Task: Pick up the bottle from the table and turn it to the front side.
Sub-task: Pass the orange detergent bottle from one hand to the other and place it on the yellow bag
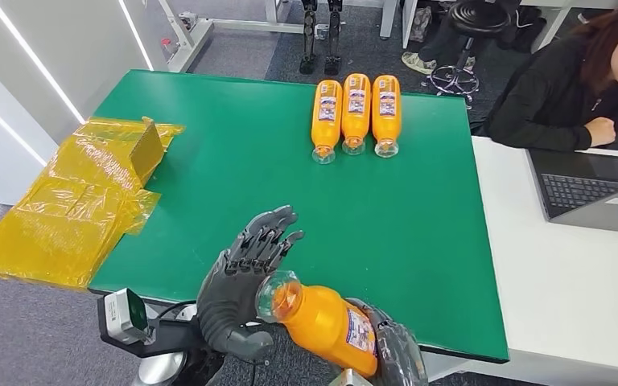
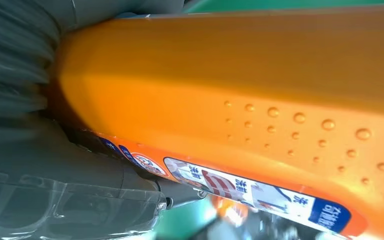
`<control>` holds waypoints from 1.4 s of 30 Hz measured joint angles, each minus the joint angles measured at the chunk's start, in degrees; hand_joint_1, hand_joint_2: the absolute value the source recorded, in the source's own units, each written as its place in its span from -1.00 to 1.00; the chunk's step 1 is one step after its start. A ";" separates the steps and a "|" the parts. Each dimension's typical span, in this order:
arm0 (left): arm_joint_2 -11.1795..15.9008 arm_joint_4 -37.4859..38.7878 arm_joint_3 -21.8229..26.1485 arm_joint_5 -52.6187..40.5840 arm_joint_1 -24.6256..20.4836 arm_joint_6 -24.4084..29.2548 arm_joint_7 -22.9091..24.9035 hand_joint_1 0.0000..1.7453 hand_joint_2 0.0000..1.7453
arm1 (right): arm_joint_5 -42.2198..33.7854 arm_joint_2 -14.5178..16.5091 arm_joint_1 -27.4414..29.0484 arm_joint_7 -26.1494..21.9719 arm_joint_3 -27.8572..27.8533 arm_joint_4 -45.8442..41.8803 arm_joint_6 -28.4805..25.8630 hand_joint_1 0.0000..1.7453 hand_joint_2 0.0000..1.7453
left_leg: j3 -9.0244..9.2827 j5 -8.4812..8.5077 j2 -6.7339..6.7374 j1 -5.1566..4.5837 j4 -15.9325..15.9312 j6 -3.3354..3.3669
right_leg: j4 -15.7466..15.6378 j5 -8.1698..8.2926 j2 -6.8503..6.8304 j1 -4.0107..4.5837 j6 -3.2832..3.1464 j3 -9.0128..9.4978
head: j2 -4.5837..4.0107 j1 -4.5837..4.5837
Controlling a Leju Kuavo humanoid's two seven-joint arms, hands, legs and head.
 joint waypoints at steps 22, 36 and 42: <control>-1.63 1.13 0.22 1.62 0.47 2.40 -1.40 -1.00 1.00 | 8.30 -0.02 -2.66 -1.23 -0.45 -2.16 -4.39 1.00 1.00 | 0.01 0.00 0.01 0.00 0.00 0.01 | 0.00 0.00 0.01 0.00 0.00 0.00 | 0.00 0.00; -1.73 2.89 0.31 1.27 0.35 3.52 -1.52 -1.00 1.00 | 3.21 0.33 -3.61 -5.44 -2.21 -1.68 -7.36 1.00 1.00 | 0.01 0.00 0.01 0.00 0.00 0.00 | 0.01 0.00 0.01 0.00 0.00 0.00 | 0.00 -0.01; -1.71 2.89 0.31 0.10 0.08 3.99 -1.79 -1.00 1.00 | 6.70 1.02 -4.19 -3.90 0.47 -0.21 -5.19 1.00 1.00 | 0.01 0.00 0.02 0.01 0.00 0.00 | 0.01 0.00 0.01 0.01 -0.01 -0.01 | 0.00 -0.01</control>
